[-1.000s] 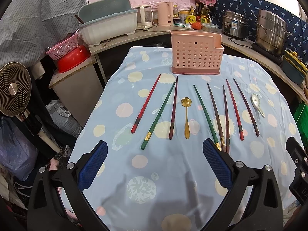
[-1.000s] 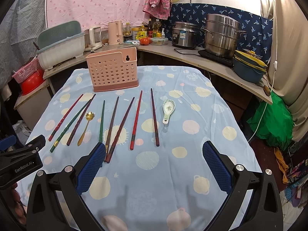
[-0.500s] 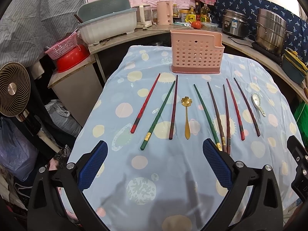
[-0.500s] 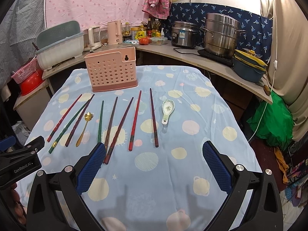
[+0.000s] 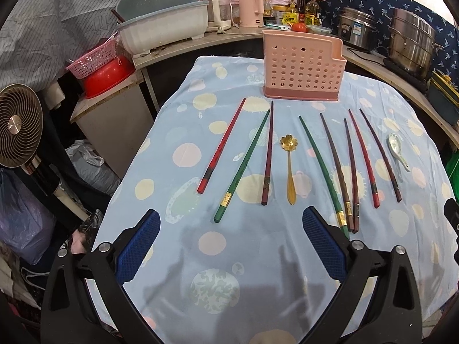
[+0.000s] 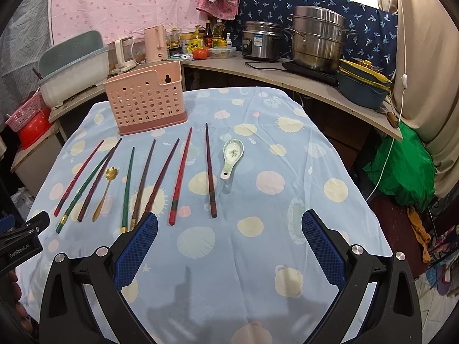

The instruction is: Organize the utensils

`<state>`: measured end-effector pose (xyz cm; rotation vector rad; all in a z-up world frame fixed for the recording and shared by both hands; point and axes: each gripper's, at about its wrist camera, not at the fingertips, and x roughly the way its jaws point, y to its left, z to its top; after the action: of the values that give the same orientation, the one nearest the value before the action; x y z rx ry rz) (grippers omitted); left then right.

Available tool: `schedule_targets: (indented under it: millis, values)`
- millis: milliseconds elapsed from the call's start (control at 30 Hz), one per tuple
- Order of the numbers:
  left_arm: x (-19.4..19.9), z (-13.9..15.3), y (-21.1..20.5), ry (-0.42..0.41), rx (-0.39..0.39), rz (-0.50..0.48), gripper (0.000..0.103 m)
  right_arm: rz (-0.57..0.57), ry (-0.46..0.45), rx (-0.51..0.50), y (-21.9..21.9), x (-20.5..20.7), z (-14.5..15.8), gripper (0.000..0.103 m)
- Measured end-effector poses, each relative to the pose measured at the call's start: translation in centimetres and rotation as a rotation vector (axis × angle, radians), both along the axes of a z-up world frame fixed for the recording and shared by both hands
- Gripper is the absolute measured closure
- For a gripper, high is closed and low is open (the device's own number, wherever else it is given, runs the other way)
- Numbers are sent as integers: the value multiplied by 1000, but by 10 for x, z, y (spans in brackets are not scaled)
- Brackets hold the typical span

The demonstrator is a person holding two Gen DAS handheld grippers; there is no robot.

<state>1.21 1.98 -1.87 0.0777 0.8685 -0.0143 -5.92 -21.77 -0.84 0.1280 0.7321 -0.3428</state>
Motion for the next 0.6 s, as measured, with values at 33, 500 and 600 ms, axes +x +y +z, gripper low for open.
schedule_targets:
  millis: [33,500,600]
  values:
    - [1,-2,1,3,-1,2,8,-1,2,1,-1,1,-1,7]
    - [26,-18,12,36,-7,21,8,1,39,7,-6,25,-19,7]
    - [35,-21,18,39,-9,31,8,-2,43,11,-8,33,-21,7]
